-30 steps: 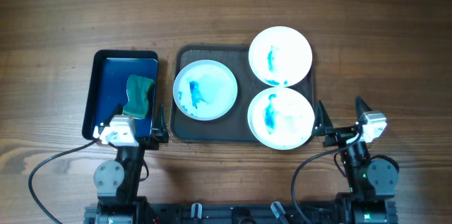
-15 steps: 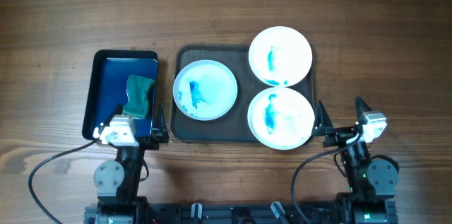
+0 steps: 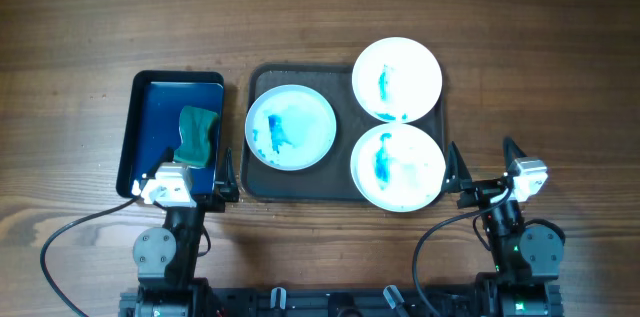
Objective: Clean dirty plates on tray and stack at the side
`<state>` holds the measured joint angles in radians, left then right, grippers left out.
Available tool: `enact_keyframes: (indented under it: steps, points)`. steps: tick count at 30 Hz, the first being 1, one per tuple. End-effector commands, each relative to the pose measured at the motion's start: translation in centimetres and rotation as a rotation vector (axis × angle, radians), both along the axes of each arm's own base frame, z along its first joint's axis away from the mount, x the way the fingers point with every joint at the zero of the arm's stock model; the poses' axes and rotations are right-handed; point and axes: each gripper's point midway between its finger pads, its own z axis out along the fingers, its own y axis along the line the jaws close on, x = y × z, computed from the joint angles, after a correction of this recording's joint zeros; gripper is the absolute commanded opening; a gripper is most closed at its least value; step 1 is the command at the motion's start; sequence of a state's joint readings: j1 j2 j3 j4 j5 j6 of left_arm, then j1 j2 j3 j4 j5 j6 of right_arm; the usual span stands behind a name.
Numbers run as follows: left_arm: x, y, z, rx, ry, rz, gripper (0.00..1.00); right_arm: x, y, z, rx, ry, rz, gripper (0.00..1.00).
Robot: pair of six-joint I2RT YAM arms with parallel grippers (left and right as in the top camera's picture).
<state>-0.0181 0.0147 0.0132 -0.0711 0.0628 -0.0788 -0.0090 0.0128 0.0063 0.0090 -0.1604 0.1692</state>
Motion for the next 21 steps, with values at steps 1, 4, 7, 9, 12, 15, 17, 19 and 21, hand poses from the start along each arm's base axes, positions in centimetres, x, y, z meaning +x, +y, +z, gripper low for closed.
enact_keyframes:
  steps: [1,4,7,9,12,15,17,19,21]
  points:
    - [0.0,-0.35,-0.34,0.021,0.004,-0.021,1.0,-0.06,0.33,0.13,-0.012,-0.008,0.017,0.99]
    - [0.0,-0.35,-0.34,0.021,0.004,-0.021,1.0,-0.06,0.33,0.13,-0.012,-0.008,0.017,1.0]
    - [0.0,-0.35,-0.34,0.021,0.004,-0.021,1.0,-0.06,0.33,0.12,-0.012,-0.008,0.017,1.0]
    - [0.0,-0.35,-0.34,0.021,0.004,-0.021,1.0,-0.06,0.33,0.13,-0.011,-0.008,0.017,1.0]
    - [0.0,-0.35,-0.34,0.021,0.004,-0.021,1.0,-0.06,0.33,0.13,-0.012,-0.008,0.017,1.0]
    - [0.0,-0.35,-0.34,0.021,0.004,-0.021,1.0,-0.06,0.33,0.13,-0.012,-0.008,0.017,1.0]
    - [0.0,-0.35,-0.34,0.021,0.004,-0.021,1.0,-0.06,0.33,0.13,-0.012,-0.008,0.017,1.0]
    - [0.0,-0.35,-0.34,0.021,0.004,-0.021,1.0,-0.06,0.33,0.13,-0.012,-0.008,0.017,1.0]
    - [0.0,-0.35,-0.34,0.021,0.004,-0.021,1.0,-0.06,0.33,0.13,-0.012,-0.008,0.017,1.0]
